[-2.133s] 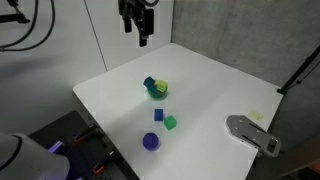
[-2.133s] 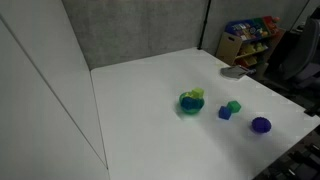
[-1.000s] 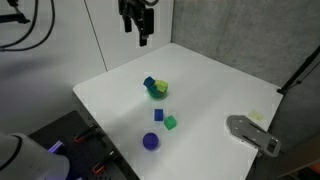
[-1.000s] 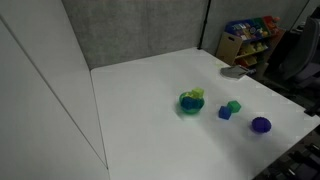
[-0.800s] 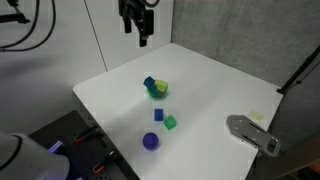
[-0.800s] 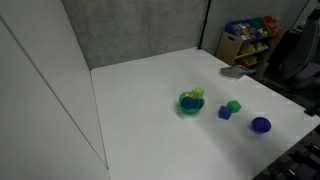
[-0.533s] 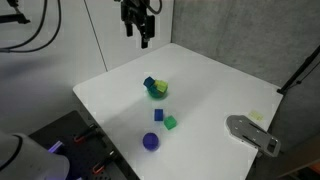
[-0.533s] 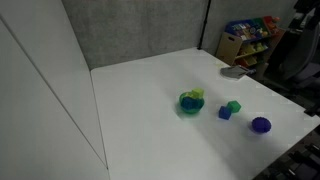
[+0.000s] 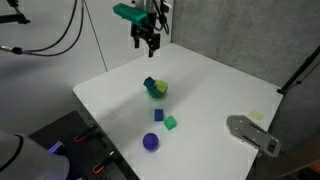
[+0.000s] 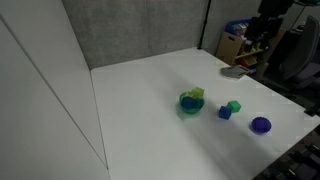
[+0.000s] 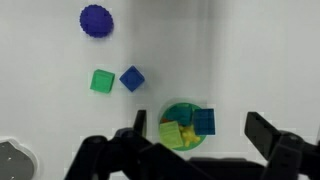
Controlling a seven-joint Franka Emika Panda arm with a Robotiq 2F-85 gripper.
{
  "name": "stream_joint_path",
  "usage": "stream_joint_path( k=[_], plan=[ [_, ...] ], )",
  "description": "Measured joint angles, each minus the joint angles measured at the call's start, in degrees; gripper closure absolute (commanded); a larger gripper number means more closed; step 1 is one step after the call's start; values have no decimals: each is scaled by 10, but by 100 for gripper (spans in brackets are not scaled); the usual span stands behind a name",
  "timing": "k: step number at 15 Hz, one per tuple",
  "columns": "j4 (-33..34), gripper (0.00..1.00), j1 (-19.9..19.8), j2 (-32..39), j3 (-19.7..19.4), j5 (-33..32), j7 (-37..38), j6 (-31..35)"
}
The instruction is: Put the yellow block on the table
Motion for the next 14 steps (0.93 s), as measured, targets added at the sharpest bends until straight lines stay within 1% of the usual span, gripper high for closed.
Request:
stream_joint_path(
  k=[4,9,14],
  plan=[
    [13,0,3,67,8,-2,-12,76],
    [36,0,3,140,9,-24,-19,165],
    [73,0,3,221,9,-27,-24,217]
  ],
)
